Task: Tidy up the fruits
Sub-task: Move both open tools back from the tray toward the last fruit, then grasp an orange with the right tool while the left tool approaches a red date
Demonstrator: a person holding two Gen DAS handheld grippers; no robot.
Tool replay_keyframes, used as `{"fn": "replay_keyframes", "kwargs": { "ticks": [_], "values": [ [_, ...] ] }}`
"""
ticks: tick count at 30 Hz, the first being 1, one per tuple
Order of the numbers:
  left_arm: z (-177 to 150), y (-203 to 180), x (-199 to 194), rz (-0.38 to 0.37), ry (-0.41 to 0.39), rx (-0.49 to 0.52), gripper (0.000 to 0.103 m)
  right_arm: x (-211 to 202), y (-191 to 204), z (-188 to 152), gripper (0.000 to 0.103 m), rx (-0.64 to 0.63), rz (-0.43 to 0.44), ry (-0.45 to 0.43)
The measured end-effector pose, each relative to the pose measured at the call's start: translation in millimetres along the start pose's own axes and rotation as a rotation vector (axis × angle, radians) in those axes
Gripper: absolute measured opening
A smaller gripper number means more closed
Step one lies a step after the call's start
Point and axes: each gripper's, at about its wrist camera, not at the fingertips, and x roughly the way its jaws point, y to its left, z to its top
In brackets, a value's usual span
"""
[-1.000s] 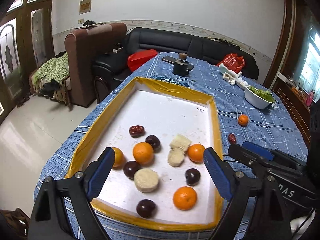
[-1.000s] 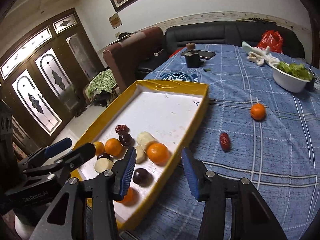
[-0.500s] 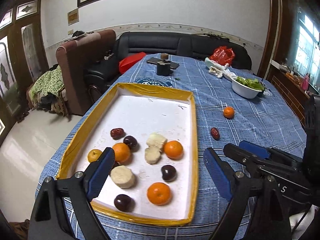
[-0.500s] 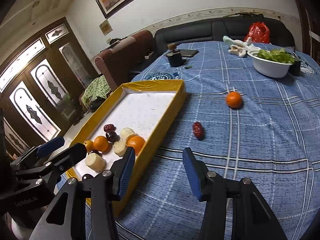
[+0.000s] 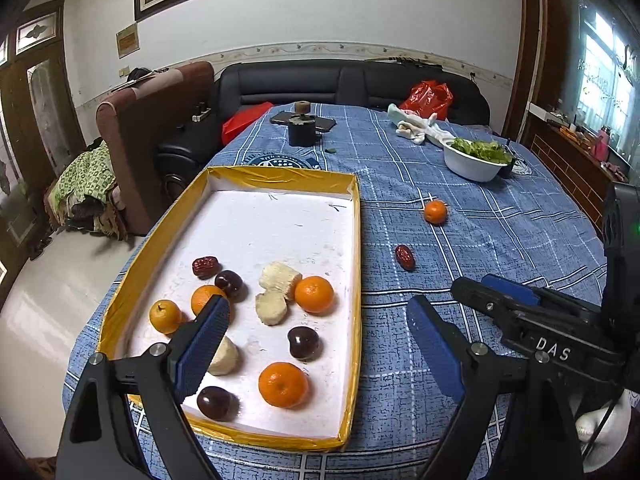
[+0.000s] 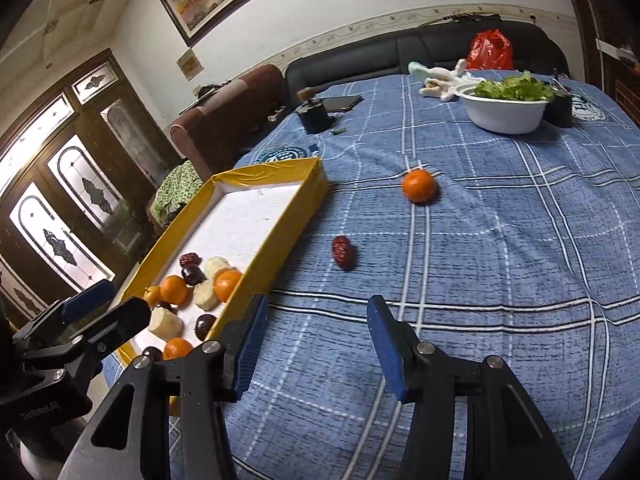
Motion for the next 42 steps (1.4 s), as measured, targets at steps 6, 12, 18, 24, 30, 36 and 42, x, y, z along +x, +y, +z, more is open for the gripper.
{"fn": "replay_keyframes", "kwargs": {
  "ticks": [6, 12, 18, 24, 30, 36, 42],
  "values": [
    [-0.5, -0.8, 4.9, -0.009, 0.011, -0.001, 0.090, -2.0, -21.4, 6.9, 0.056, 0.004, -0.057, -0.003],
    [-2.3, 0.6, 9.3, -0.043, 0.008, -0.015, 0.090, 8.8, -53.6, 32.9, 0.058, -0.010, -0.173, 0.001],
    [-3.0, -4.1, 14.8, -0.087, 0.007, -0.002, 0.090, 41.6, -82.4, 70.4, 0.057, 0.035, -0.186, 0.041],
    [1.1, -1.3, 20.2, -0.104, 0.000, -0.005, 0.090, 79.2, -75.4, 98.0, 0.058, 0.011, -0.153, 0.077],
    [4.7, -0.9, 24.9, -0.122, 0.014, -0.006, 0.090, 119.3, -68.0, 107.5, 0.057, -0.057, -0.245, 0.121],
    [9.2, -12.4, 25.5, -0.136, 0.012, 0.029, 0.090, 115.3, -60.9, 97.7, 0.036, -0.137, -0.286, 0.104],
    [20.8, -37.8, 33.3, -0.232, 0.036, 0.078, 0.089, 58.3, -64.5, 76.3, 0.036, -0.104, -0.217, 0.041]
  ]
}}
